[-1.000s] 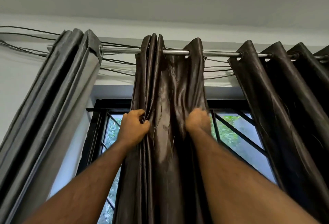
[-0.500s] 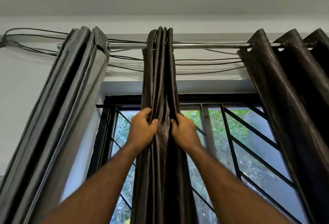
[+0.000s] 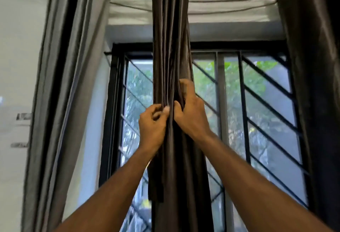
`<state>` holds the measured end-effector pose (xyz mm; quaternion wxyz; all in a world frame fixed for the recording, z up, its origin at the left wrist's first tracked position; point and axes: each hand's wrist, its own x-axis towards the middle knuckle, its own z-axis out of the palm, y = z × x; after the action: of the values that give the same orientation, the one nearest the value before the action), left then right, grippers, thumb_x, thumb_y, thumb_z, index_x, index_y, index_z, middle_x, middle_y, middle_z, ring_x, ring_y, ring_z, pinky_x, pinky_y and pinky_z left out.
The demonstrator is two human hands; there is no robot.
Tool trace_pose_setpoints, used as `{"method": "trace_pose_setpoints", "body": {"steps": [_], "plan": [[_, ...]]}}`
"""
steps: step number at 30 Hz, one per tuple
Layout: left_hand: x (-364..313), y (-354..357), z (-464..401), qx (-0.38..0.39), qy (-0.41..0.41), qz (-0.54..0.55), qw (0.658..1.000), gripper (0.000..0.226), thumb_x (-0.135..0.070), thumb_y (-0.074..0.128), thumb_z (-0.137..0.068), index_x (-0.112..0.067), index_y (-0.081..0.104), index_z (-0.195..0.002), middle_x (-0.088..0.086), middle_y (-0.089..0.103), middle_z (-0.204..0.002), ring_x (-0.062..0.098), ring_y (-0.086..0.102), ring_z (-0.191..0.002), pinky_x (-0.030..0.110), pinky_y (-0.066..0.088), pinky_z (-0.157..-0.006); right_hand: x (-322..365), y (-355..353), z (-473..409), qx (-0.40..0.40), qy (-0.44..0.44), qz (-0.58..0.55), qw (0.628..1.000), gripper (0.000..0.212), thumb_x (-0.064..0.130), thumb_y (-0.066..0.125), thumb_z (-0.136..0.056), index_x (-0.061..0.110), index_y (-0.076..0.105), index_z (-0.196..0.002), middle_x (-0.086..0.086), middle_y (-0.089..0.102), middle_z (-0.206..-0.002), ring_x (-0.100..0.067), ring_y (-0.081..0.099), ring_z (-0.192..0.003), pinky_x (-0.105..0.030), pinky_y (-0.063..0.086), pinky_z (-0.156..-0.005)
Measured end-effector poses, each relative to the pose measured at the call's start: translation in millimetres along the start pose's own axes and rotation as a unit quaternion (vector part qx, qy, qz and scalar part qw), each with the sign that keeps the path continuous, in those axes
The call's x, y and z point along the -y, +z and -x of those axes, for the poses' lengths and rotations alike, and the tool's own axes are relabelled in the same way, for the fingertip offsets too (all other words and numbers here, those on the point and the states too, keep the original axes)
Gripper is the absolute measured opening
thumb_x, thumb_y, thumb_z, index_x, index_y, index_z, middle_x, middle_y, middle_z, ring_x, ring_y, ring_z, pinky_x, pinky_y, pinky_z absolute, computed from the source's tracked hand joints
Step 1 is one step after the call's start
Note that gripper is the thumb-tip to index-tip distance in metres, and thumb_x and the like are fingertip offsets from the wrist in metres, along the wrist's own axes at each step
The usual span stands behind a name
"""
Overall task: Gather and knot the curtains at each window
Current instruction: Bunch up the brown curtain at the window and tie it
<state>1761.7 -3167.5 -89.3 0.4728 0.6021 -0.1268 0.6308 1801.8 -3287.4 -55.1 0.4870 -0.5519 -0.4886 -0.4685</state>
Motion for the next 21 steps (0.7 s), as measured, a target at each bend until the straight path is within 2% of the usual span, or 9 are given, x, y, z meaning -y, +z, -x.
{"method": "trace_pose_setpoints", "body": {"steps": [2,4,6,8,11,13,16,18,21], "plan": [[23,-14,44,-0.008,-0.080,0.068,0.994,0.029,-0.031,0.056,-0.103,-0.009,0.072,-0.093,0.011,0.072,-0.082,0.019,0.064,-0.074,0.031,0.052,-0.067,-3,4,50,0.017,-0.009,-0.003,1.000,0.071,0.003,0.056,-0.087,0.038,0.032,-0.143,-0.002,0.068,-0.114,-0.027,0.067,-0.084,-0.033,0.052,-0.068],[43,-29,88,-0.013,-0.110,0.050,0.993,0.028,-0.024,0.056,-0.102,-0.003,0.072,-0.093,0.017,0.071,-0.084,0.021,0.064,-0.076,0.032,0.051,-0.067,-7,11,101,0.025,-0.002,-0.020,0.999,0.068,-0.002,0.057,-0.087,0.035,0.041,-0.142,-0.001,0.068,-0.119,-0.023,0.067,-0.090,-0.030,0.053,-0.075],[58,-43,130,0.013,-0.095,-0.021,0.995,0.016,-0.020,0.063,-0.089,-0.008,0.073,-0.095,0.006,0.074,-0.085,0.013,0.064,-0.076,0.031,0.053,-0.071,-11,17,149,0.020,0.029,-0.043,0.998,0.040,0.004,0.055,-0.093,0.023,0.059,-0.128,0.001,0.071,-0.108,-0.017,0.069,-0.090,-0.033,0.055,-0.078],[64,-53,159,0.033,-0.099,-0.051,0.993,0.014,-0.014,0.068,-0.085,-0.016,0.074,-0.098,-0.003,0.077,-0.086,0.008,0.070,-0.077,0.026,0.056,-0.075,-9,19,184,0.017,0.067,-0.058,0.996,0.016,0.022,0.054,-0.100,0.018,0.065,-0.109,0.005,0.069,-0.089,-0.010,0.067,-0.079,-0.031,0.051,-0.068],[64,-57,176,0.019,-0.101,-0.068,0.992,0.022,-0.007,0.068,-0.082,-0.027,0.071,-0.091,-0.012,0.075,-0.077,0.000,0.068,-0.071,0.019,0.054,-0.070,-2,24,207,0.027,0.110,-0.059,0.992,0.028,0.041,0.068,-0.093,0.021,0.061,-0.111,0.007,0.067,-0.084,-0.007,0.065,-0.073,-0.019,0.049,-0.065],[64,-58,176,-0.004,-0.091,-0.086,0.992,0.023,-0.007,0.072,-0.081,-0.028,0.070,-0.089,-0.008,0.073,-0.074,0.000,0.066,-0.067,0.019,0.053,-0.066,-5,28,213,0.009,0.122,-0.003,0.992,0.034,0.032,0.075,-0.089,0.018,0.059,-0.116,0.003,0.068,-0.088,-0.014,0.066,-0.075,-0.017,0.044,-0.065],[68,-72,170,-0.052,-0.083,-0.119,0.988,0.014,-0.008,0.082,-0.083,-0.015,0.071,-0.087,-0.002,0.068,-0.068,0.004,0.057,-0.057,0.023,0.051,-0.057,-6,26,216,-0.055,0.157,0.013,0.986,0.039,0.014,0.069,-0.092,0.017,0.051,-0.126,-0.005,0.069,-0.103,-0.025,0.068,-0.087,-0.029,0.052,-0.071],[72,-84,166,-0.085,-0.078,-0.149,0.982,0.012,-0.012,0.083,-0.083,-0.013,0.071,-0.086,0.000,0.067,-0.071,0.011,0.054,-0.057,0.029,0.050,-0.057,-1,26,221,-0.058,0.103,0.020,0.993,0.052,0.003,0.067,-0.091,0.018,0.042,-0.134,-0.010,0.064,-0.119,-0.024,0.064,-0.100,-0.029,0.053,-0.081],[71,-90,165,-0.089,-0.067,-0.149,0.983,0.014,-0.024,0.079,-0.083,-0.014,0.071,-0.087,0.001,0.068,-0.077,0.018,0.057,-0.062,0.037,0.053,-0.060,2,27,225,-0.065,0.046,0.050,0.996,0.060,-0.006,0.065,-0.087,0.020,0.043,-0.136,-0.013,0.050,-0.129,-0.020,0.055,-0.100,-0.025,0.050,-0.077]]}}
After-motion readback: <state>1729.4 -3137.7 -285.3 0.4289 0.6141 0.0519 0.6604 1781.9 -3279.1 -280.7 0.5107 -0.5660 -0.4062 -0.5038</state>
